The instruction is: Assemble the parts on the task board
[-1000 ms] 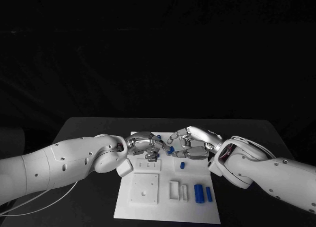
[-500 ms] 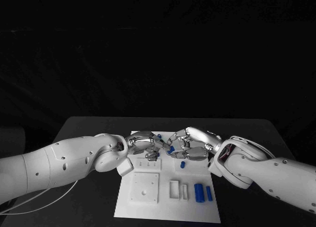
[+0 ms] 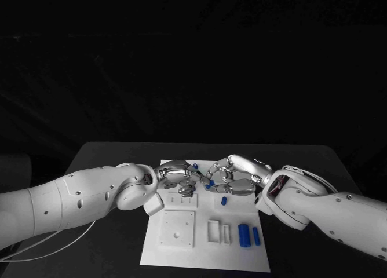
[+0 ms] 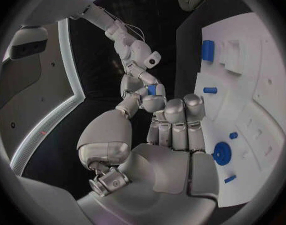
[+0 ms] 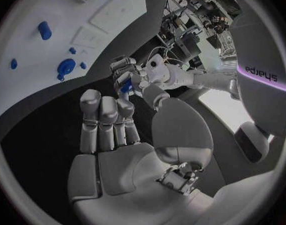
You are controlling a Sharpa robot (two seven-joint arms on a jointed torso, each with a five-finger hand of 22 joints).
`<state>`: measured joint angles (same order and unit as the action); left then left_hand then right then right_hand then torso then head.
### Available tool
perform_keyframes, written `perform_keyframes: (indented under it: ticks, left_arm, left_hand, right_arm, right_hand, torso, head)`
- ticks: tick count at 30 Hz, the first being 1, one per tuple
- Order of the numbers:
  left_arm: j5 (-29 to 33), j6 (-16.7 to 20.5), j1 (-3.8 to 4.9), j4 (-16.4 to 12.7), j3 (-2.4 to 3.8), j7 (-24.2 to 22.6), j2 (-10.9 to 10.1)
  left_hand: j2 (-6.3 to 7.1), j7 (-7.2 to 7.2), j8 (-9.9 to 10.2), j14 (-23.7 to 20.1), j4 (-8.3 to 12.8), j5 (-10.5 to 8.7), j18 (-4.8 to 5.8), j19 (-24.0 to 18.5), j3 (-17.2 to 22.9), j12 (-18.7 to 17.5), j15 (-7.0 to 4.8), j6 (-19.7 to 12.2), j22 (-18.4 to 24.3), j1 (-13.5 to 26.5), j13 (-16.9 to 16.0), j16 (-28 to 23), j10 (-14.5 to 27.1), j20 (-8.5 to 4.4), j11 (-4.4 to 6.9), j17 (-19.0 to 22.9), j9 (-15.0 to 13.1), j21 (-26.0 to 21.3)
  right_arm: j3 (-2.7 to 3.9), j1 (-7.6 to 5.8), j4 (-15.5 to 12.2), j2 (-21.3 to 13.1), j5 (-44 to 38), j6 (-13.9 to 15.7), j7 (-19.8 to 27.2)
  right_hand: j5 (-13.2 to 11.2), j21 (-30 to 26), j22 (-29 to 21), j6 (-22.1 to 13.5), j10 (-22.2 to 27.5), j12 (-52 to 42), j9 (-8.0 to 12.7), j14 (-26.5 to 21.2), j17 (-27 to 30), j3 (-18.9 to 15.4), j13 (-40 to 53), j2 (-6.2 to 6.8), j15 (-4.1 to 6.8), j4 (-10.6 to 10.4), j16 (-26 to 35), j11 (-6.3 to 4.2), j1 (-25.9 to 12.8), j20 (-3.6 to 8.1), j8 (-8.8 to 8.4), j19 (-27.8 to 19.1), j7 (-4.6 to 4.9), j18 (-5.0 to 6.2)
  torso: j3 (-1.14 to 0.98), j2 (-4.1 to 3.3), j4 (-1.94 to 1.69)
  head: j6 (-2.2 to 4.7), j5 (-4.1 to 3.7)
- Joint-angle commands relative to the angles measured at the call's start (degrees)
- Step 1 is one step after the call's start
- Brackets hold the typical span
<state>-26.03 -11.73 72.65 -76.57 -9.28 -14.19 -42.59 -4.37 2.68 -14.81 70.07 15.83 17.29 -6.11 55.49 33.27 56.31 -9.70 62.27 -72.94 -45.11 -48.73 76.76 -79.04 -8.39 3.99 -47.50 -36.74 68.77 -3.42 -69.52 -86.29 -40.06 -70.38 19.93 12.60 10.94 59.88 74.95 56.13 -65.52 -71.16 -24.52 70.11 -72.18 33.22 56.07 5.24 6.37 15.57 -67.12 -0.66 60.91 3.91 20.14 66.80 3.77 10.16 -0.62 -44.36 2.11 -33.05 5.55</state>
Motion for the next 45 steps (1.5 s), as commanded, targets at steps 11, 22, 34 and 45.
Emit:
perform_keyframes:
  ticks: [11,22,34,45]
  left_arm:
    - [0.8,1.2,0.06,-0.6,0.07,0.6,-0.1]
    - [0.9,4.5,0.06,-0.7,0.01,2.9,-0.2]
    - [1.9,7.4,0.06,-1.3,-0.05,3.2,-0.1]
    - [2.1,7.7,0.06,-1.6,-0.07,3.7,-0.1]
  left_hand:
    - [-1.7,-0.11,-0.1,-0.1,-0.6,-0.21,0.1,-0.4,0.0,0.3,-0.38,0.2,0.0,-1.8,-0.1,0.1,0.7,-5.87,-0.06,-0.1,0.0,-0.2]
    - [4.82,0.4,1.1,-0.1,-3.9,-9.65,-0.04,-0.4,-1.7,0.5,0.04,-2.3,0.1,1.5,-0.1,0.0,1.3,-6.06,-0.49,0.1,0.4,-0.6]
    - [6.67,0.64,1.8,-0.2,-5.3,-11.06,-0.2,-0.4,-1.1,0.5,0.2,-3.6,0.2,1.7,-0.1,-0.1,1.6,-6.19,-0.7,0.3,0.6,-0.7]
    - [7.45,0.81,2.0,-0.2,-5.9,-11.46,-0.2,-0.4,-1.1,0.6,0.38,-3.9,0.1,1.9,-0.1,-0.2,1.8,-6.13,-0.87,0.3,0.6,-0.7]
  right_arm:
    - [-0.13,0.08,-0.5,0.3,-3.9,2.0,-1.2]
    - [-0.13,0.09,-0.9,0.1,-3.9,3.9,-2.9]
    - [-0.14,0.14,-1.6,0.1,-4.0,5.0,-5.9]
    - [-0.14,0.19,-1.7,0.3,-6.3,7.3,-9.2]
  right_hand:
    - [-0.6,0.6,0.8,3.1,-0.5,0.7,-1.0,0.1,0.4,1.7,0.5,0.91,0.69,0.4,-0.6,-0.55,-0.9,0.09,0.8,0.2,1.38,4.84]
    - [0.8,0.9,0.6,4.1,-1.2,1.0,-1.7,0.4,0.7,2.0,0.9,0.97,1.07,0.2,-0.9,-0.99,-1.9,0.3,1.21,0.6,0.92,4.84]
    - [1.7,1.0,0.5,4.7,-2.0,1.2,-2.2,0.6,1.0,2.0,1.4,1.55,1.43,0.0,-1.1,-1.35,-3.1,0.51,1.37,1.0,0.56,4.84]
    - [2.5,1.0,0.3,4.8,-2.3,1.7,-2.4,0.8,1.2,1.9,1.4,2.26,1.56,-0.2,-1.2,-1.46,-3.9,0.73,1.28,1.3,0.46,4.84]
  torso:
    - [0.02,0.01,-0.03]
    - [-0.03,0.01,-0.02]
    - [-0.01,0.01,0.0]
    - [0.01,0.01,-0.01]
  head:
    - [0.05,-0.07]
    - [0.08,-0.13]
    - [0.16,-0.43]
    - [0.25,-0.48]
